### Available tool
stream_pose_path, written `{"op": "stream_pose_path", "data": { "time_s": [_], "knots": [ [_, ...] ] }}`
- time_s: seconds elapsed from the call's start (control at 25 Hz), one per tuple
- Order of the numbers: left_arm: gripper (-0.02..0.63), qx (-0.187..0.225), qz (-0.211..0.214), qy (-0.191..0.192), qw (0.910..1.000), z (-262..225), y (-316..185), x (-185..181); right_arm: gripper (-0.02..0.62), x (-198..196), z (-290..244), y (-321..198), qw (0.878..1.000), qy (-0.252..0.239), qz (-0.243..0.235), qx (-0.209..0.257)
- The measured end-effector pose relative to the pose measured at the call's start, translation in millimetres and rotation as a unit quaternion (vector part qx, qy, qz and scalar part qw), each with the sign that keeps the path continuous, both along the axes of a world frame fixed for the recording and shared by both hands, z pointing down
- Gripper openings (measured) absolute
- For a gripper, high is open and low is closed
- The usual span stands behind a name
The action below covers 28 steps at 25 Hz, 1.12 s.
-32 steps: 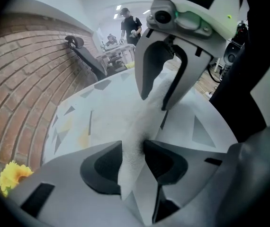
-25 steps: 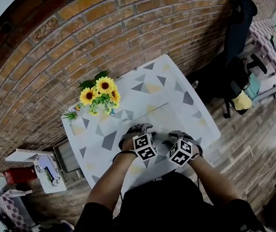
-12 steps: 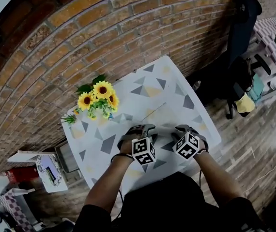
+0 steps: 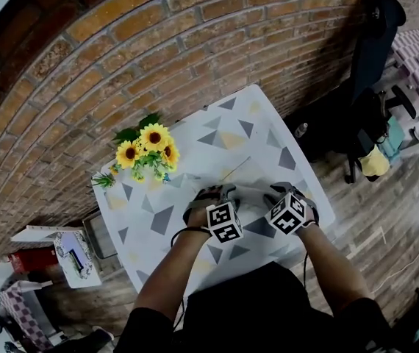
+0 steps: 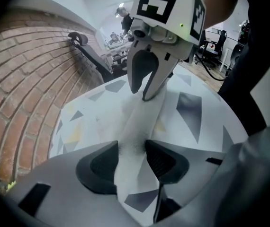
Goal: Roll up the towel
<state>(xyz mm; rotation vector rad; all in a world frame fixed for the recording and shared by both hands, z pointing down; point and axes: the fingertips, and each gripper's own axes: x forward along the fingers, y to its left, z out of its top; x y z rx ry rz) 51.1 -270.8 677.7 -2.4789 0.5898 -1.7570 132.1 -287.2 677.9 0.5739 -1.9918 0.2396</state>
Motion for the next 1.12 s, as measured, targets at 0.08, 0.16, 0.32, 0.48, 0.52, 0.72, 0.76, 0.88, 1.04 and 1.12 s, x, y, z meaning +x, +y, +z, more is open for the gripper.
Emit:
{"op": "stream_pose_path", "data": {
  "time_s": [0.08,0.16,0.32,0.48,0.52,0.72,0.76,0.88,1.04,1.12],
  "knots": [
    [0.183,-0.006,-0.005,-0.001,1.0000,3.7,-3.6,-0.7,0.138,-1.3,-4.5,-0.4,1.000,-0.006,-0.005,0.007],
    [0.183,-0.018,-0.013,0.004,0.9997,6.8,-4.3,-0.9,0.141,-5.0,-10.4,2.5,1.000,-0.018,-0.016,0.014],
    [0.140,-0.043,-0.022,0.014,0.9987,7.9,4.7,-2.0,0.173,-18.0,-14.3,20.7,0.998,-0.028,-0.051,0.014],
    [0.098,-0.051,-0.021,0.014,0.9984,9.9,19.2,-6.2,0.201,-27.3,-6.2,39.2,0.998,-0.018,-0.063,0.001],
    [0.097,-0.052,-0.022,0.013,0.9983,10.0,23.1,-7.7,0.204,-28.8,-4.8,43.1,0.998,-0.015,-0.064,0.000],
    [0.084,-0.061,-0.030,0.018,0.9976,6.3,48.4,-17.8,0.207,-37.3,-6.2,60.9,0.998,-0.007,-0.068,0.006],
    [0.083,-0.063,-0.031,0.018,0.9974,6.7,55.6,-21.2,0.208,-39.5,-6.4,66.1,0.998,-0.006,-0.070,0.005],
    [0.081,-0.080,-0.034,0.022,0.9960,8.3,85.9,-28.8,0.209,-45.3,-3.1,87.0,0.997,-0.003,-0.077,-0.001],
    [0.081,-0.104,-0.035,0.030,0.9935,3.6,127.4,-37.1,0.209,-55.4,0.9,114.4,0.997,-0.006,-0.081,-0.008],
    [0.078,-0.116,-0.039,0.036,0.9918,0.1,146.0,-40.6,0.209,-62.0,-5.5,127.5,0.996,-0.015,-0.086,0.006]
  ]
}}
